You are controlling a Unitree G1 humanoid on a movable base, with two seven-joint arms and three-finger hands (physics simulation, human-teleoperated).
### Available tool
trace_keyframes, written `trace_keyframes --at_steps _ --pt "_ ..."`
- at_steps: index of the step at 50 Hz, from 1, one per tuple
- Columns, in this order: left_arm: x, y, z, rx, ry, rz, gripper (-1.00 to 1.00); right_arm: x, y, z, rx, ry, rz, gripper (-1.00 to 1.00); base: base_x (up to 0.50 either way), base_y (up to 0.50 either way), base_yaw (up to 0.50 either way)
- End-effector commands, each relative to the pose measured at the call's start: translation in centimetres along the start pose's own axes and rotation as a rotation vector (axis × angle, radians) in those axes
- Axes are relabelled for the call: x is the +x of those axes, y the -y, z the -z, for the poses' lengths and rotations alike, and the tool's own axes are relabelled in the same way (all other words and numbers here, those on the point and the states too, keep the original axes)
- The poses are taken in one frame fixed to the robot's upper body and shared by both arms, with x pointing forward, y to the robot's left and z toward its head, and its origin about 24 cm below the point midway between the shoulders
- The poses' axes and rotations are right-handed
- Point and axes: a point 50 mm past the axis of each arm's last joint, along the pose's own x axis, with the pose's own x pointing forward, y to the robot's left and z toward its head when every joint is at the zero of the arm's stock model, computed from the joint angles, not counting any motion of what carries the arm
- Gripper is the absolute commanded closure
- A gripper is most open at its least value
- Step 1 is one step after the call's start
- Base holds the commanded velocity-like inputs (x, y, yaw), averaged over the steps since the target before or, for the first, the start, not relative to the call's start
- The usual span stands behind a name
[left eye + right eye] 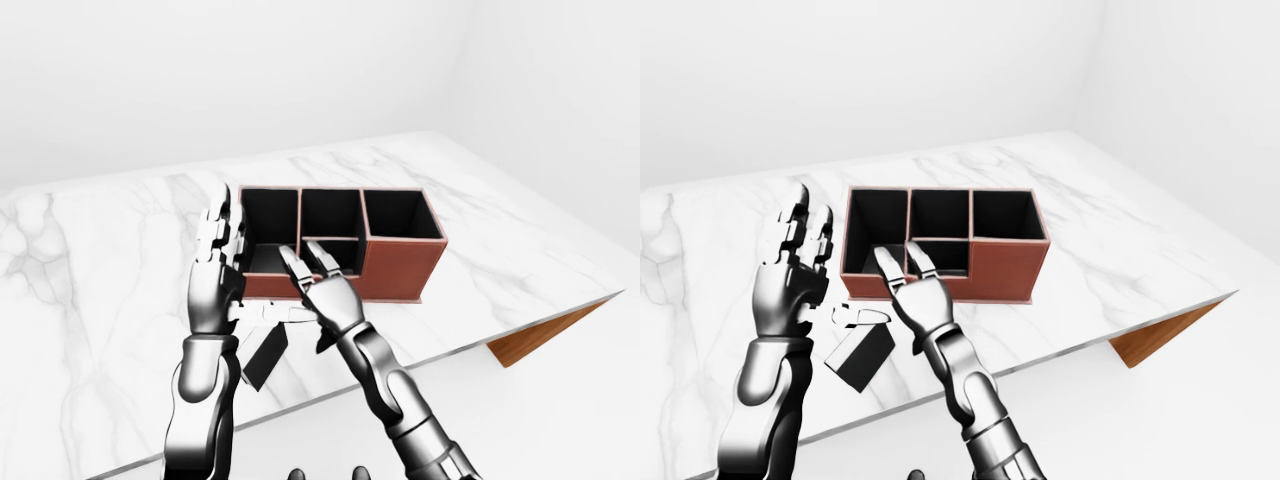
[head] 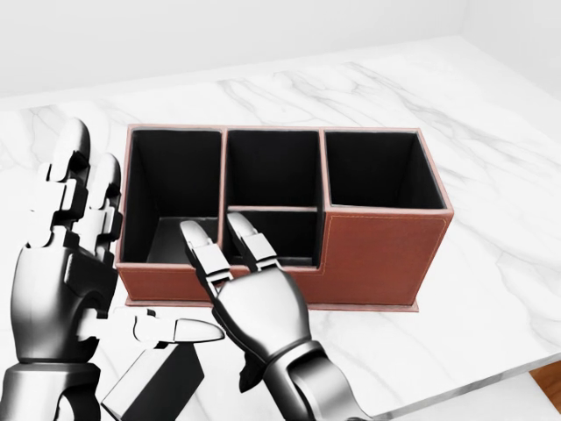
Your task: Pick up the book and place it in the right compartment of the caddy.
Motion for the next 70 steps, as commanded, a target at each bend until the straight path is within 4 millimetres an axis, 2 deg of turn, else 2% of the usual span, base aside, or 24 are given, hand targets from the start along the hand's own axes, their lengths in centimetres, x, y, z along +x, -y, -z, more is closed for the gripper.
trace_keyframes --at_steps 1,11,17,29,41,58,70 --pt "-0.1 -0.1 0.3 0.0 -0.014 0.001 -1.0 0.4 -1.0 -0.8 -0.014 0.018 -0.015 -1.0 0.0 0.0 0.0" --pt "-0.2 -0.1 0.4 0.0 -0.018 0.002 -1.0 0.8 -1.7 -2.2 -0.023 0.055 -0.03 -1.0 0.0 0.0 0.0" --pt "-0.2 -0.1 0.4 0.0 -0.021 0.002 -1.0 0.8 -2.9 -3.0 -0.033 0.075 -0.052 -1.0 0.0 0.0 0.0" --pt "-0.2 -0.1 0.4 0.0 -0.018 0.002 -1.0 1.1 -5.9 -3.1 -0.09 0.083 -0.103 -1.0 0.0 0.0 0.0" --pt "-0.2 0.0 0.6 -0.003 -0.03 0.005 -1.0 1.5 -7.2 -2.9 -0.12 0.085 -0.127 -1.0 0.0 0.0 0.0" --pt "-0.1 0.0 0.6 -0.003 -0.028 0.008 -1.0 2.6 -7.6 -2.9 -0.157 0.102 -0.135 -1.0 0.0 0.0 0.0" --pt "-0.3 0.0 1.2 -0.006 -0.056 0.008 -1.0 3.3 -7.3 -4.2 -0.165 0.139 -0.128 -1.0 0.0 0.0 0.0"
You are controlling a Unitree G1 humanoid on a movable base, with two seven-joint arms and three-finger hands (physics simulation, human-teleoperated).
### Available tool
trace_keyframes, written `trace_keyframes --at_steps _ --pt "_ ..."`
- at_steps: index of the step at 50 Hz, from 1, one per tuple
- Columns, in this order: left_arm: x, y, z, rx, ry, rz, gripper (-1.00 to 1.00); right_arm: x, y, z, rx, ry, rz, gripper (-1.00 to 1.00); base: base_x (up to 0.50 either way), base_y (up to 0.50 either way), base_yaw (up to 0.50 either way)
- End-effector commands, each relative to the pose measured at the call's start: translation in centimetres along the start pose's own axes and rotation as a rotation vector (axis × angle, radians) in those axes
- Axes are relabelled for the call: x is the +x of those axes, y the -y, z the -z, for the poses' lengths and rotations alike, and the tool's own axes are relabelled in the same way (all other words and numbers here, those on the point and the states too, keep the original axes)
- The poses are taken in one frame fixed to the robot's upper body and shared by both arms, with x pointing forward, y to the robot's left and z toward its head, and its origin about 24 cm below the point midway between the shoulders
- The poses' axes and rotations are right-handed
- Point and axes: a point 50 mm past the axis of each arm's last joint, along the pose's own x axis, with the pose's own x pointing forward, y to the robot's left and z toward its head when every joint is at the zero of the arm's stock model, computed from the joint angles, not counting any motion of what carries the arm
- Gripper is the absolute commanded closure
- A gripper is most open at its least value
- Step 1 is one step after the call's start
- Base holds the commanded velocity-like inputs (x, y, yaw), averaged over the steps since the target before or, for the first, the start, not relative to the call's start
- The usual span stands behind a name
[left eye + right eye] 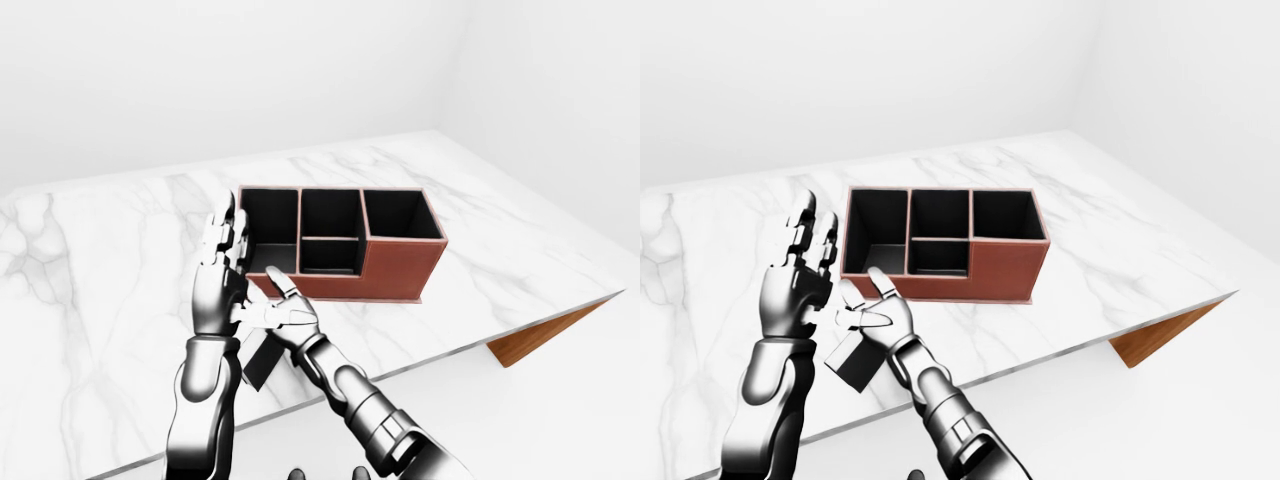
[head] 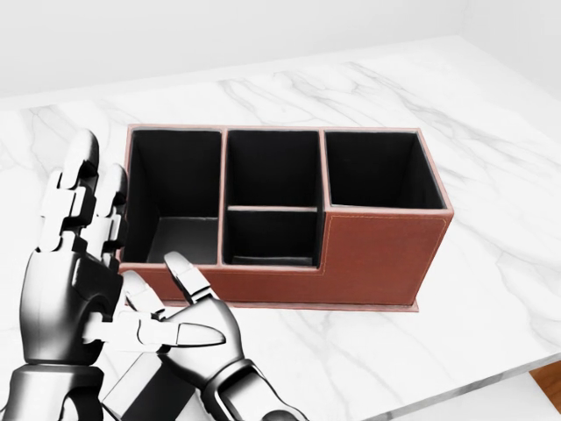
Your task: Pick up the book and place it in the right compartment of the caddy.
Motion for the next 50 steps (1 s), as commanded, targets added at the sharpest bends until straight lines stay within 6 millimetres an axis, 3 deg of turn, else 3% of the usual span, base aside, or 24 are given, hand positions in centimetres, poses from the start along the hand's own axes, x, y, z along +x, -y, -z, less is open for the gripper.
trace_keyframes --at_steps 1,12,19,20,21,37,45,50 --pt "-0.1 0.0 0.4 -0.003 -0.018 0.002 -1.0 0.5 0.1 -1.1 -0.012 0.032 -0.001 -1.0 0.0 0.0 0.0" --pt "-0.1 0.0 0.3 -0.005 -0.013 0.001 -1.0 -1.3 -1.5 -4.1 -0.011 0.1 -0.044 -1.0 0.0 0.0 0.0" --pt "0.0 0.0 0.1 -0.004 -0.006 0.001 -1.0 -1.6 -2.1 -4.4 -0.009 0.108 -0.065 -0.95 0.0 0.0 0.0" --pt "0.0 0.0 0.2 -0.005 -0.009 0.001 -1.0 -1.6 -2.1 -4.5 -0.01 0.109 -0.064 -0.18 0.0 0.0 0.0" --pt "0.0 0.1 0.3 -0.004 -0.013 0.002 -1.0 -1.6 -2.1 -4.5 -0.01 0.109 -0.065 1.0 0.0 0.0 0.0" --pt "-0.1 0.0 0.3 -0.005 -0.012 0.003 -1.0 -1.3 -2.0 -4.1 -0.012 0.101 -0.066 1.0 0.0 0.0 0.0" --pt "-0.1 0.0 0.3 -0.005 -0.014 0.003 -1.0 -0.4 0.7 -2.0 0.037 0.033 -0.038 1.0 0.0 0.0 0.0" --pt "-0.1 0.1 0.4 -0.004 -0.02 0.004 -1.0 -0.3 1.4 -0.1 0.048 -0.01 -0.024 1.0 0.0 0.0 0.0"
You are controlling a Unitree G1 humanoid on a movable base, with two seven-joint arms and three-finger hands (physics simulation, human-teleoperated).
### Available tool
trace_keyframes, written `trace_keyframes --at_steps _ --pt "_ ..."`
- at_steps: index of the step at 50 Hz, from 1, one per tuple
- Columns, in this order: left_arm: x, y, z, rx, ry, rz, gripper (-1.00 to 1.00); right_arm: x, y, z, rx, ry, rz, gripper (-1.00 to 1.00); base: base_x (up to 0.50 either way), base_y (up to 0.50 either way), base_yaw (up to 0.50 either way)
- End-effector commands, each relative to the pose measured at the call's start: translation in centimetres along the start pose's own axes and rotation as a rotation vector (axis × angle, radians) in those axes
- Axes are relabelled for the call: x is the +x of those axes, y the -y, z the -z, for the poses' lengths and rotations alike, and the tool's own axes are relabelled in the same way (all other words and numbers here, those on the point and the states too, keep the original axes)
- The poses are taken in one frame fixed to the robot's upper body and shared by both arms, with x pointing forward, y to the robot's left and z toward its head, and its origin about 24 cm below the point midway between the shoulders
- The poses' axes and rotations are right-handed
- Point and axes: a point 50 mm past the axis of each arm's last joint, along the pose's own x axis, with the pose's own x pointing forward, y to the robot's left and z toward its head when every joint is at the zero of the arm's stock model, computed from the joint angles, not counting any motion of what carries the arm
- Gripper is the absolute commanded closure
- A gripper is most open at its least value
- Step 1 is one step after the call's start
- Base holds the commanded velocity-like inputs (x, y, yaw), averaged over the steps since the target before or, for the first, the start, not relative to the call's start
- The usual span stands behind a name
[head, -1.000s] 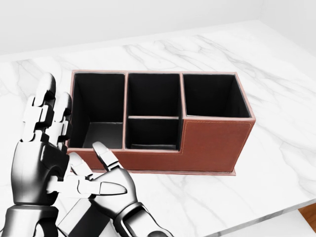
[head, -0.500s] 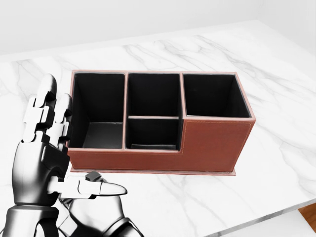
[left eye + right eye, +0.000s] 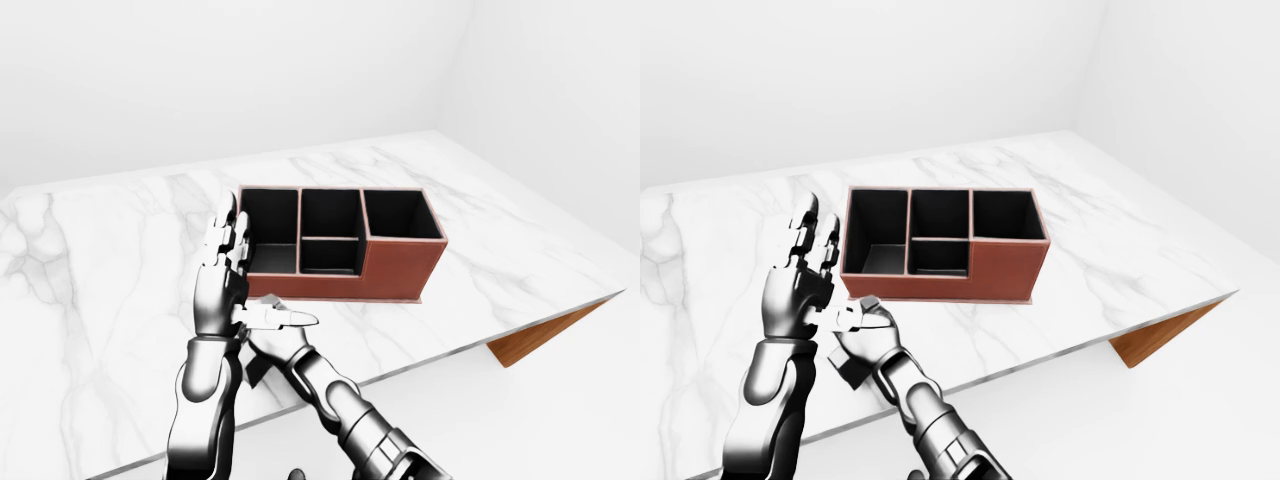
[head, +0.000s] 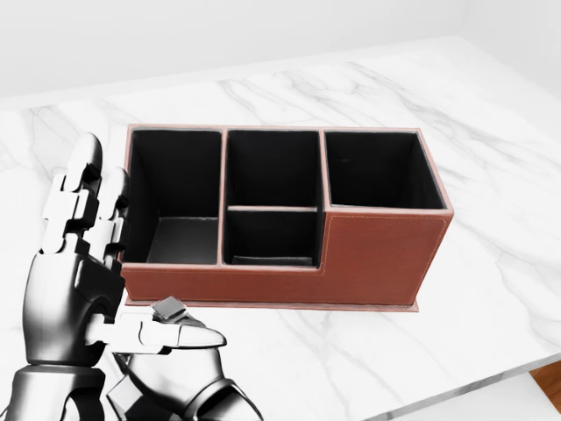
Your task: Pick up the book and place it in the right compartment of the caddy.
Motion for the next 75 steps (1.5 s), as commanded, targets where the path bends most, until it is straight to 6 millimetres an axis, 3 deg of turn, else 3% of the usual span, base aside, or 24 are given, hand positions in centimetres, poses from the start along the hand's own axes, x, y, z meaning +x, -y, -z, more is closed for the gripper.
trace_keyframes --at_steps 1,20,26,37,43,49,55,59,64,66,67,75 --pt "0.0 0.0 0.0 0.001 0.0 0.0 -1.0 0.0 1.9 3.3 0.05 -0.09 0.055 1.0 0.0 0.0 0.0" --pt "0.1 0.1 -0.4 0.004 0.018 0.001 -1.0 -1.0 3.4 9.5 0.066 -0.238 0.083 1.0 0.0 0.0 0.0" --pt "0.1 0.2 -0.2 0.004 0.009 0.002 -1.0 -1.6 5.7 11.3 0.102 -0.275 0.124 1.0 0.0 0.0 0.0" --pt "0.2 0.2 -0.2 0.004 0.011 0.003 -1.0 -2.1 11.7 12.4 0.171 -0.239 0.223 1.0 0.0 0.0 0.0" --pt "0.2 0.2 -0.1 0.002 0.007 0.003 -1.0 -2.8 17.4 12.0 0.17 -0.159 0.31 1.0 0.0 0.0 0.0" --pt "0.1 0.3 -0.2 0.003 0.01 0.003 -1.0 -3.6 21.5 11.3 0.128 -0.088 0.359 1.0 0.0 0.0 0.0" --pt "0.2 0.4 -0.2 0.001 0.009 0.006 -1.0 -5.0 27.7 9.8 0.041 0.019 0.439 1.0 0.0 0.0 0.0" --pt "0.3 0.5 -0.4 0.001 0.02 0.008 -1.0 -4.6 30.4 10.7 0.015 0.007 0.467 1.0 0.0 0.0 0.0" --pt "0.4 0.5 -0.4 0.001 0.025 0.01 -1.0 -3.4 33.5 13.6 0.014 -0.089 0.485 1.0 0.0 0.0 0.0" --pt "0.4 0.5 -0.4 0.001 0.025 0.01 -1.0 -3.3 33.6 13.7 0.015 -0.093 0.485 1.0 0.0 0.0 0.0" --pt "0.4 0.6 -0.4 0.0 0.024 0.013 -1.0 -2.9 35.1 15.5 0.018 -0.169 0.491 1.0 0.0 0.0 0.0" --pt "0.4 0.6 -0.4 0.001 0.023 0.014 -1.0 -3.3 37.3 19.9 -0.002 -0.381 0.473 1.0 0.0 0.0 0.0"
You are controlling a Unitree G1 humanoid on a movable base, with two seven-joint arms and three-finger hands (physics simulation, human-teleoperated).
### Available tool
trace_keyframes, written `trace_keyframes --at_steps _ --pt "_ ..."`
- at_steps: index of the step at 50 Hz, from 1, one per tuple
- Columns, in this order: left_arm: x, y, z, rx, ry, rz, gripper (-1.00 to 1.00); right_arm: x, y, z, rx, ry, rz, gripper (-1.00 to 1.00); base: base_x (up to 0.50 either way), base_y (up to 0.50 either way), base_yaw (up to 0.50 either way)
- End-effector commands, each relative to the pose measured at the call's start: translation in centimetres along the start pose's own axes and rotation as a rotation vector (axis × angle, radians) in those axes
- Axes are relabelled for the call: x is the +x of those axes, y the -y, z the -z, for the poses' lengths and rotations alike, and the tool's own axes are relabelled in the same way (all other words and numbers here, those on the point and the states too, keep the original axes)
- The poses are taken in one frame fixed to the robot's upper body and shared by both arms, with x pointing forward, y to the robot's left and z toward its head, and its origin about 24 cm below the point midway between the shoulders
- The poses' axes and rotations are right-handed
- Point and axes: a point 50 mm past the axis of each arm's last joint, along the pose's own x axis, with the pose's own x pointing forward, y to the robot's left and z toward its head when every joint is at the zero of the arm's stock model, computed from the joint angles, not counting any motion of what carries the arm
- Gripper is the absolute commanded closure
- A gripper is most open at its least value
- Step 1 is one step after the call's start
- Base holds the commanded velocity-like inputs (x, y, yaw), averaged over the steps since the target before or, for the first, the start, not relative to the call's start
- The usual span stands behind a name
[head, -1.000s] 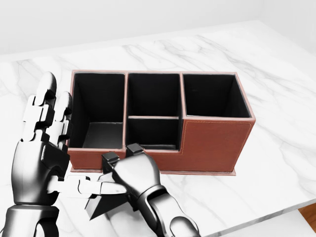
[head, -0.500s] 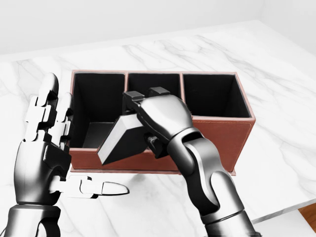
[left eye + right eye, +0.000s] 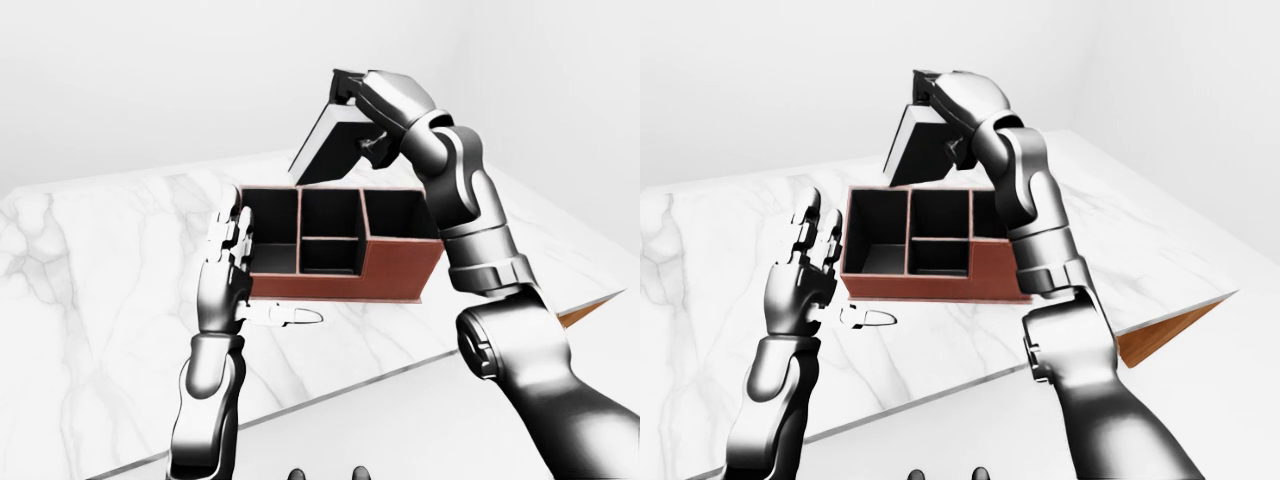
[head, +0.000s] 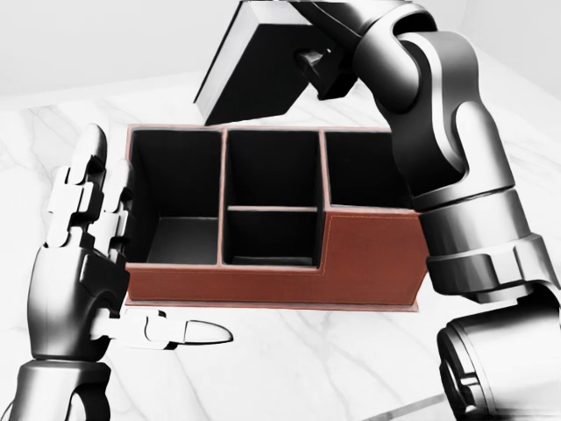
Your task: Pick up the book and place it in the right compartment of the caddy.
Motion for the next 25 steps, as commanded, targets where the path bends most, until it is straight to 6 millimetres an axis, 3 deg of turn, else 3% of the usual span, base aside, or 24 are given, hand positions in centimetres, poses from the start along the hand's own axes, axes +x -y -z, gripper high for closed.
trace_keyframes --at_steps 1,9,25 --pt "0.0 0.1 0.0 0.0 0.002 0.004 -1.0 1.5 5.6 4.8 -0.033 -0.207 0.093 1.0 0.0 0.0 0.0" --pt "0.1 0.3 0.3 0.0 -0.011 0.007 -1.0 1.1 7.2 7.5 -0.119 -0.349 0.064 1.0 0.0 0.0 0.0" --pt "0.1 0.3 0.4 0.003 -0.015 0.009 -1.0 -0.6 6.0 10.7 -0.211 -0.478 -0.089 1.0 0.0 0.0 0.0"
